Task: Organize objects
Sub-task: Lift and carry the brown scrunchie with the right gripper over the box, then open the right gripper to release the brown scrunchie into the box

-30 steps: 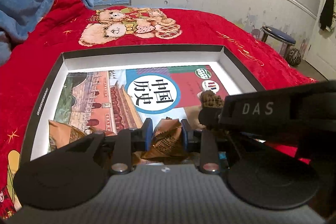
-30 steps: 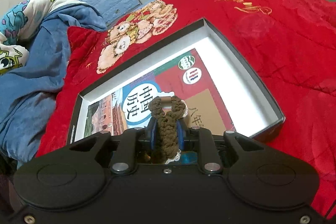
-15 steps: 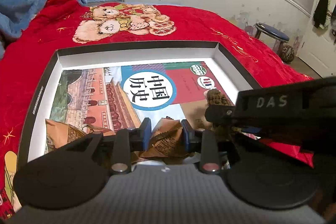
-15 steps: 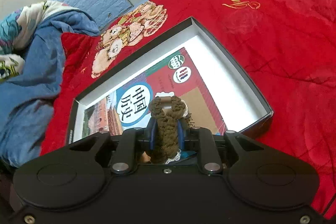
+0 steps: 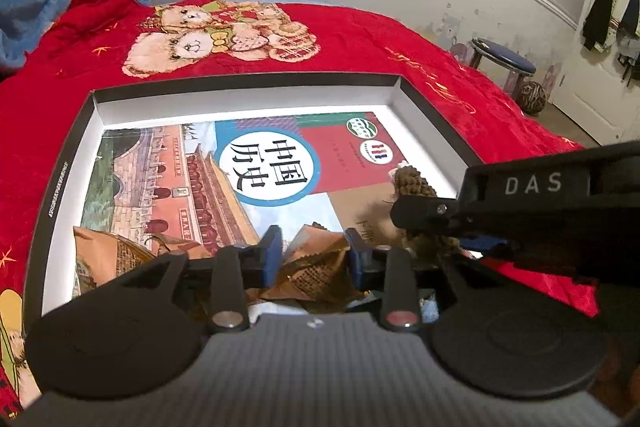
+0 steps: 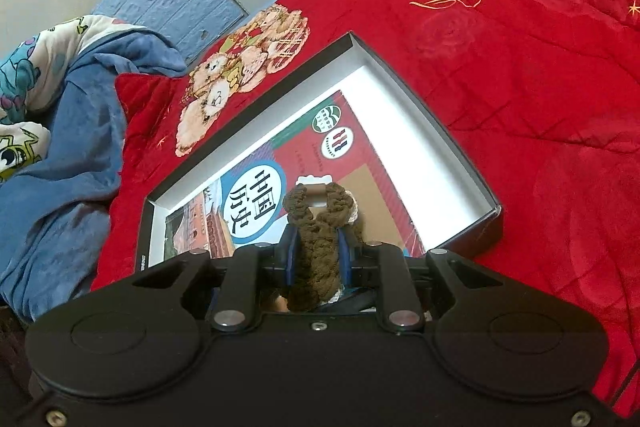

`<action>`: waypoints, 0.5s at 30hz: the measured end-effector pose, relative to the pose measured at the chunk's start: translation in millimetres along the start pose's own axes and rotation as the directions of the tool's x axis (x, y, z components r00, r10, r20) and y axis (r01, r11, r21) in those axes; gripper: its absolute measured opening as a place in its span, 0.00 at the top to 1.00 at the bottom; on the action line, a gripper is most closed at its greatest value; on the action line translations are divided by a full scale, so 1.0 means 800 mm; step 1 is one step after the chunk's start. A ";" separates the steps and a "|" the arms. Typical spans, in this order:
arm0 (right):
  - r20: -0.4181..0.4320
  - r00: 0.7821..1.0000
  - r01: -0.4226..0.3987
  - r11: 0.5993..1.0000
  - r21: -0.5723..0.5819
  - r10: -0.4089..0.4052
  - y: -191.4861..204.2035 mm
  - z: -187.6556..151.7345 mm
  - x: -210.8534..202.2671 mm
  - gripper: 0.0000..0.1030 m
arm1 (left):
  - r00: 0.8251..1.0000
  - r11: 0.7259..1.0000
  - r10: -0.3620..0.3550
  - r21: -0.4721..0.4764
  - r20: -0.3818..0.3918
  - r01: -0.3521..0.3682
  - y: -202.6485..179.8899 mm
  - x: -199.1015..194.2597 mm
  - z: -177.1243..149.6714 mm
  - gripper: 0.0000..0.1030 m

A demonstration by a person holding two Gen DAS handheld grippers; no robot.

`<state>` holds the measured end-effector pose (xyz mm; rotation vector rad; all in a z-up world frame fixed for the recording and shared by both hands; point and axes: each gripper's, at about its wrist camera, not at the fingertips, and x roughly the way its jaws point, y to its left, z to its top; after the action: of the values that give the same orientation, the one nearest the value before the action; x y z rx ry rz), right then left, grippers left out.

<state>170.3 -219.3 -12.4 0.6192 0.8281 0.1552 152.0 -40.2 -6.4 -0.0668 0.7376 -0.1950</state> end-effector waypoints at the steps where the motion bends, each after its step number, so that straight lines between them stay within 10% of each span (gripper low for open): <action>1: -0.003 1.000 -0.001 1.000 0.001 0.001 0.000 0.000 0.000 0.80 | 1.000 1.000 -0.002 -0.001 -0.008 0.002 -0.001 0.000 0.001 0.37; 15: -0.015 1.000 -0.001 0.999 0.052 0.002 -0.015 0.005 -0.009 0.79 | 0.997 0.984 0.081 0.159 -0.013 -0.078 -0.027 -0.041 0.008 0.10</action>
<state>167.2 -233.9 -12.6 0.6679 0.8486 0.1404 129.2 -54.8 23.1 0.1161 0.7404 -0.1780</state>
